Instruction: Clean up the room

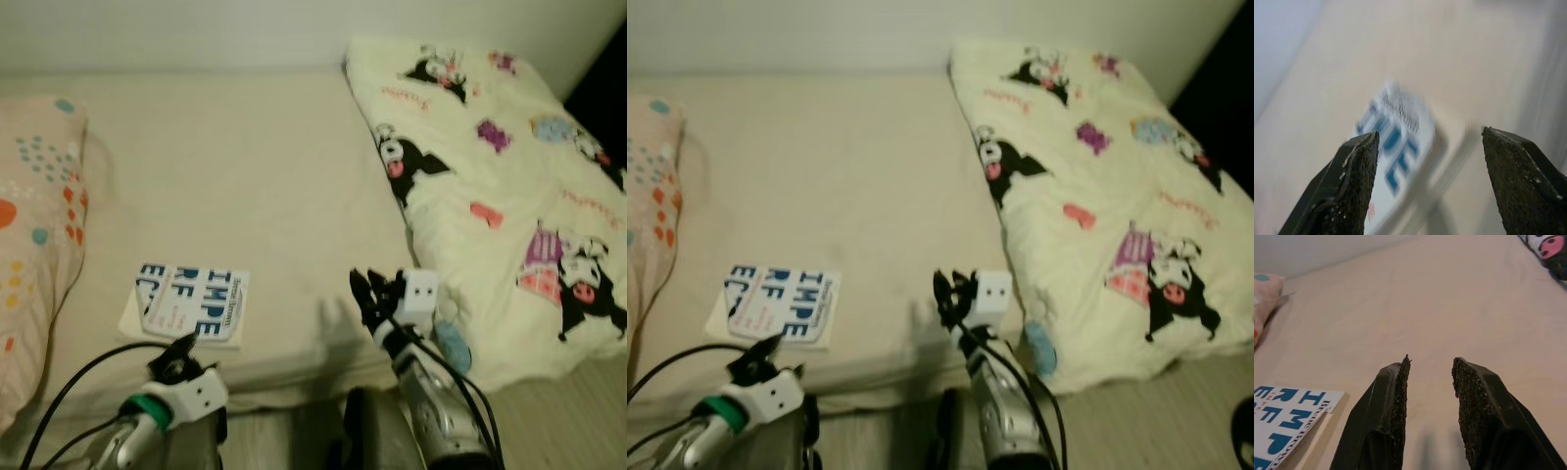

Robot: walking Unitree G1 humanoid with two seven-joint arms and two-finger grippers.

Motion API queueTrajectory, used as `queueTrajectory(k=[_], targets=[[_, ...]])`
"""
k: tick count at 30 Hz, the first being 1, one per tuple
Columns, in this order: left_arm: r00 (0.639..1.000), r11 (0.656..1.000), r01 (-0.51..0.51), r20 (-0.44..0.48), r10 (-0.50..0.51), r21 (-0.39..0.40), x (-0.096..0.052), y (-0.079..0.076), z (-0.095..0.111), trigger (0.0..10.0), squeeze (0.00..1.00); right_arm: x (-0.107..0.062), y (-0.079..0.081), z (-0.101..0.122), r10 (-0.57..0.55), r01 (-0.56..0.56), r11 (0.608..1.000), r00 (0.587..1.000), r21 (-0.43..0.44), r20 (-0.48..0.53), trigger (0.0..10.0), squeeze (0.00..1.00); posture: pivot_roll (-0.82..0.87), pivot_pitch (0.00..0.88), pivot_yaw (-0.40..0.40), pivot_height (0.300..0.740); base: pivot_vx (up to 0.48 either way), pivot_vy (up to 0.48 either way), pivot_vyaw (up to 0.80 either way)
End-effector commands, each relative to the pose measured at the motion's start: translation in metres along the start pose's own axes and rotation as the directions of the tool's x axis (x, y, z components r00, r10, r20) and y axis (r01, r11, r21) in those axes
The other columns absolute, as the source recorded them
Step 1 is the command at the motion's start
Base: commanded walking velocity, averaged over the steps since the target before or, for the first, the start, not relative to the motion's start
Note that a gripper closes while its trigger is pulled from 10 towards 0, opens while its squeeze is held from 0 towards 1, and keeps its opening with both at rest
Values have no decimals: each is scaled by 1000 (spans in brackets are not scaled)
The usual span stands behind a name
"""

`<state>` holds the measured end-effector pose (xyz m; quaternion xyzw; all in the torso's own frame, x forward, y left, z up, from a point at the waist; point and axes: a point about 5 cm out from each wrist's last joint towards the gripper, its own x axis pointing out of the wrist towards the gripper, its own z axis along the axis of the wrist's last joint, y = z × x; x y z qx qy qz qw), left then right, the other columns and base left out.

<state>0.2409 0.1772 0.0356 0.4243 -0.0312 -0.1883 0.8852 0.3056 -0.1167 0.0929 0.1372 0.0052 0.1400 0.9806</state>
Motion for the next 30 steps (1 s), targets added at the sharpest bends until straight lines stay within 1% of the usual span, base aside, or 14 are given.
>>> queueTrajectory(k=[1,4,8,9,10,11,12,14,17,18,19,21,24,30], targets=[[994,991,-56,91,67,-125,-1,12,31,10000,0,-4,-4,-7,-17,17,1000,1000,3,-26,10000,0,79,110,-30,601,0,0,0],[983,961,-126,103,155,-244,1,25,51,10000,0,-5,-3,-9,-9,8,1000,1000,-12,-29,10000,0,82,108,-28,601,0,0,0],[948,775,-282,-43,314,-565,14,52,66,10000,0,-7,2,-15,15,-15,1000,999,4,-45,10000,0,89,105,-28,601,0,0,0],[948,775,-282,-43,314,-565,14,52,66,10000,0,-7,2,-15,15,-15,1000,999,4,-45,10000,0,89,105,-28,601,0,0,0],[934,685,-324,-103,343,-653,17,58,64,10000,0,-8,3,-21,27,-28,1000,997,-12,-72,10000,0,101,91,-28,601,0,0,0],[934,685,-324,-103,343,-653,17,58,64,10000,0,-8,3,-21,27,-28,1000,997,-12,-72,10000,0,101,91,-28,601,0,0,0],[917,509,-364,-204,343,-780,24,65,60,10000,0,-10,4,-26,23,-25,999,996,-28,-87,10000,0,101,91,-28,610,0,0,0],[936,365,-307,-210,282,-879,27,65,63,10000,0,-9,3,-25,9,-11,1000,997,-28,-71,10000,0,104,83,-29,624,0,0,0],[942,433,-302,-194,275,-849,27,66,62,10000,0,-8,3,-25,8,-10,1000,998,-27,-70,10000,0,101,81,-27,629,0,0,0],[960,724,-279,-180,213,-631,28,60,54,10000,0,-7,3,-24,9,-12,999,998,-30,-68,10000,0,101,81,-27,638,0,0,0],[971,870,-229,-171,170,-436,26,54,44,10000,0,-7,1,-24,7,-9,999,998,-32,-68,10000,0,98,74,-22,647,0,0,0],[972,890,-217,-169,161,-401,26,53,42,10000,0,-7,1,-24,6,-8,999,998,-32,-68,10000,0,98,74,-22,652,0,0,0],[960,836,-265,-210,183,-481,23,56,41,10000,0,-9,-2,-25,-6,4,999,998,-34,-67,10000,0,88,72,-17,666,0,0,0],[951,845,-291,-235,202,-448,20,59,39,10000,0,-11,-3,-26,-13,11,999,998,-38,-63,10000,0,86,70,-16,689,0,0,0]])
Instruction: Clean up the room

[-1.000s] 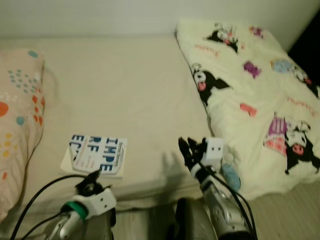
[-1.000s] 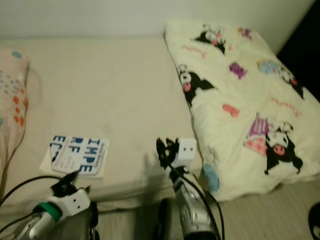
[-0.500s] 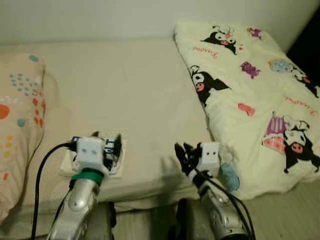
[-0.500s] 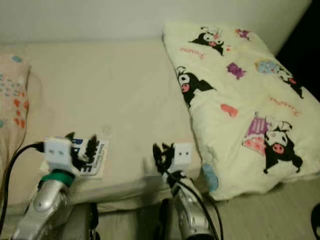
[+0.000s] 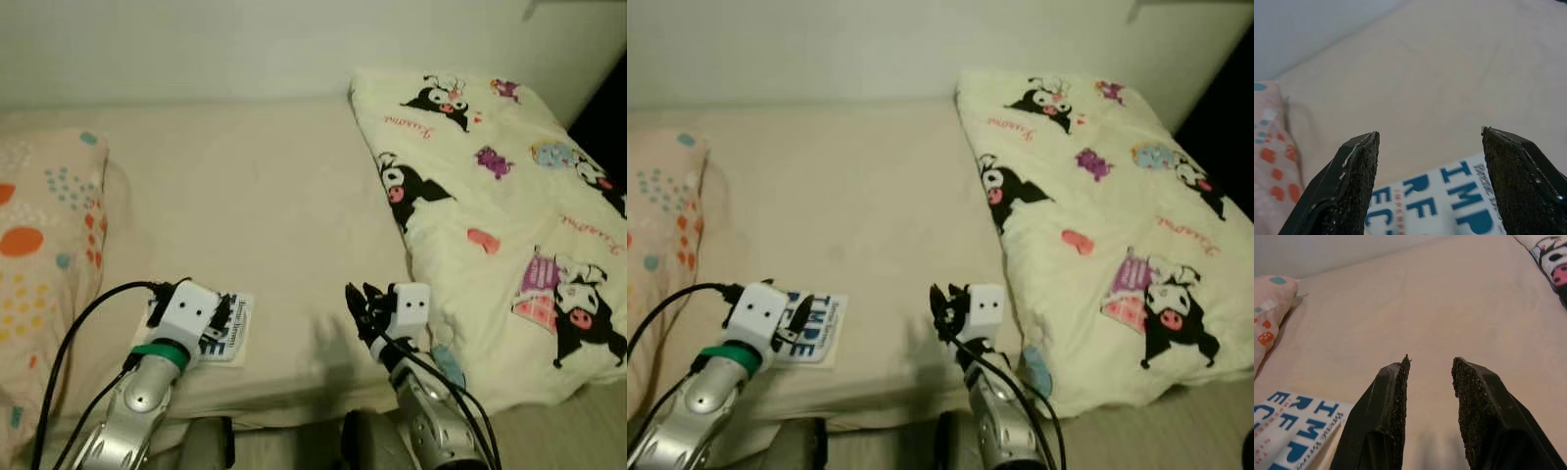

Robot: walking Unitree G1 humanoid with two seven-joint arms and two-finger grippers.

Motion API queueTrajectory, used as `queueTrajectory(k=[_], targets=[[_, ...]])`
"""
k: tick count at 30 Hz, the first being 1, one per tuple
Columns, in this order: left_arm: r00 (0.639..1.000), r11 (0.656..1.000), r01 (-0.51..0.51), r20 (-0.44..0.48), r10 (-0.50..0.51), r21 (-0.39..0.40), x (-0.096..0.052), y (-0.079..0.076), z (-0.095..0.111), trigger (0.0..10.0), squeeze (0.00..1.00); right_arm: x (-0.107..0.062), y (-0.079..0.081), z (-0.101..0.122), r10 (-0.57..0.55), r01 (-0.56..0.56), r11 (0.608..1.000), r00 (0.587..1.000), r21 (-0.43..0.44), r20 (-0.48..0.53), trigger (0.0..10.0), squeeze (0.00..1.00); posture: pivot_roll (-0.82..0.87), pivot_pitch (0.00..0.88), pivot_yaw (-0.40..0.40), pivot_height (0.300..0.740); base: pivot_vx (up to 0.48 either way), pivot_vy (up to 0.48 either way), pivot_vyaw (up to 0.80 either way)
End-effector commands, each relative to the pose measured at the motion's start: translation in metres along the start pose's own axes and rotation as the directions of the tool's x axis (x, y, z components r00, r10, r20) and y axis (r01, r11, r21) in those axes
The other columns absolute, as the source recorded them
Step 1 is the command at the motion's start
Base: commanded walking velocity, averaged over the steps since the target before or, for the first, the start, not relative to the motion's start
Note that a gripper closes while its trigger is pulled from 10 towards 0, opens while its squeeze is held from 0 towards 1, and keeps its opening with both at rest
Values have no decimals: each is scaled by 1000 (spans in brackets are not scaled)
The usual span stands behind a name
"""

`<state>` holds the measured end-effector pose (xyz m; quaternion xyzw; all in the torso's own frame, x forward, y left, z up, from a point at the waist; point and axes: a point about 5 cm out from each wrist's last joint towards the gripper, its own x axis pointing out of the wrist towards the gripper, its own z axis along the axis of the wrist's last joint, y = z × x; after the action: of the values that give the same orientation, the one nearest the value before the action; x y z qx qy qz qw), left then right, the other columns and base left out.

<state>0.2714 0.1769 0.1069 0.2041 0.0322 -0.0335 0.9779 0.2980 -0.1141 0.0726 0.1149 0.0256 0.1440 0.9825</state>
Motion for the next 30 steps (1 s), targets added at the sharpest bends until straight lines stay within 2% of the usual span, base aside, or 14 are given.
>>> queueTrajectory(k=[1,4,10,19,30], targets=[[1000,1000,3,-15,-3,-8,-3,-4,-3,10000,0,-3,-2,-6,-14,14,1000,1000,2,-14,10000,0,88,68,-17,699,0,0,0],[1000,1000,-16,-13,16,1,-3,-3,-5,10000,0,-3,-2,-6,-13,14,1000,1000,2,-13,10000,0,90,64,-18,708,0,0,0],[994,993,-98,-64,94,-63,-1,4,-14,10000,0,0,-1,-5,-9,9,1000,1000,1,-12,10000,0,93,60,-19,736,0,0,0],[987,985,-140,-88,131,-98,-1,7,-17,10000,0,0,-1,-6,-10,10,1000,1000,13,0,10000,0,96,55,-18,740,0,0,0],[986,983,-149,-93,139,-109,0,5,-18,10000,0,-1,-1,-8,-9,9,1000,1000,12,-2,10000,0,93,53,-19,740,-349,0,0]])
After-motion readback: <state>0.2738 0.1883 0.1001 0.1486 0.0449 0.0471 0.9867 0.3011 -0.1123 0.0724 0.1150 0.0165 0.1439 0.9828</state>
